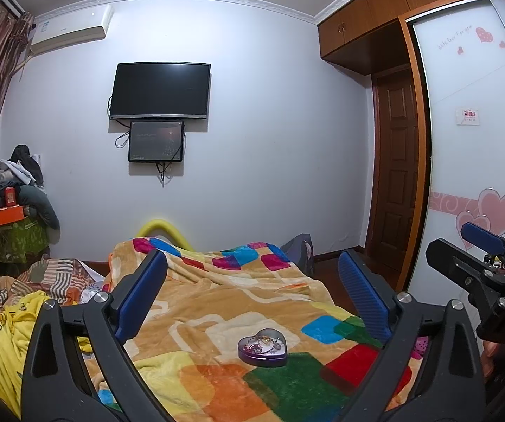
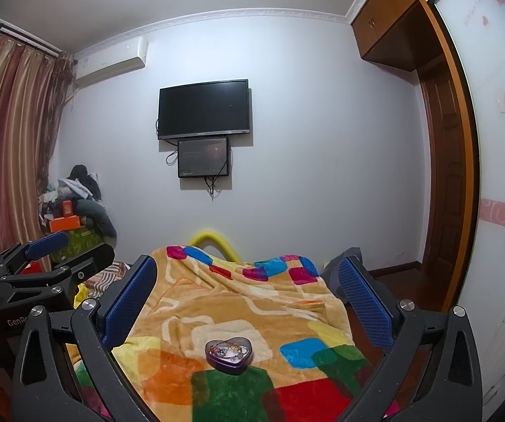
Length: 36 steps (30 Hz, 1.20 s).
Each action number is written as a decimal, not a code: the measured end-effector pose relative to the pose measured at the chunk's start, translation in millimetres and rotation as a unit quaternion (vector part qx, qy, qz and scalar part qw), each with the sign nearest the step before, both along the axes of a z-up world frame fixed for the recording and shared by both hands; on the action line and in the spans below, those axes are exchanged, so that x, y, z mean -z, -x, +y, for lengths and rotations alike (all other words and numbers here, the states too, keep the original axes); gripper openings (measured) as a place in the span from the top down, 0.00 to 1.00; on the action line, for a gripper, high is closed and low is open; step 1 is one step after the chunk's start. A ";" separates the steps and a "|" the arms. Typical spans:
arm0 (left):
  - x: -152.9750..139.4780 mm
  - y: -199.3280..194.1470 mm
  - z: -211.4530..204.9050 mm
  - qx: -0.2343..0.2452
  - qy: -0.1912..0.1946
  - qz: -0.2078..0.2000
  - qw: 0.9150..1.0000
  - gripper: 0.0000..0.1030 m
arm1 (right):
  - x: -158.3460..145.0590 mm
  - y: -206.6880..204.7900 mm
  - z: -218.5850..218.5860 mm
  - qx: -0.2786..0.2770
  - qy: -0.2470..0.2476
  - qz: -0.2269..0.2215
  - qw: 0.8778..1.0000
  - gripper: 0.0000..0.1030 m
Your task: Organize jewelry
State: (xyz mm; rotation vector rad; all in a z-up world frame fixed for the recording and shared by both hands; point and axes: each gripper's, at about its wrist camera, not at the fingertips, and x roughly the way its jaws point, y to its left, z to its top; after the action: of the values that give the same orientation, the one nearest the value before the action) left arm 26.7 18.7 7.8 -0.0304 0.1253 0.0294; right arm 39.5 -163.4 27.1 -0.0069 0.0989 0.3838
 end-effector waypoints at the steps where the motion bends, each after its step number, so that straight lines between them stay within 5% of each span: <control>1: 0.2 0.1 -0.2 0.000 0.000 0.000 1.000 0.04 | -0.5 -0.3 -0.3 0.000 0.000 0.001 1.000 0.00; 36: 2.1 -7.8 -1.4 0.012 0.014 0.018 1.000 0.02 | 2.3 -2.8 -0.3 0.002 -0.004 0.014 1.000 0.00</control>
State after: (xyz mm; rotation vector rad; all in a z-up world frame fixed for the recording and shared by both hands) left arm 34.5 17.3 5.7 -0.0559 0.1625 0.0039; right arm 42.4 -163.8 24.8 0.0068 0.1256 0.3795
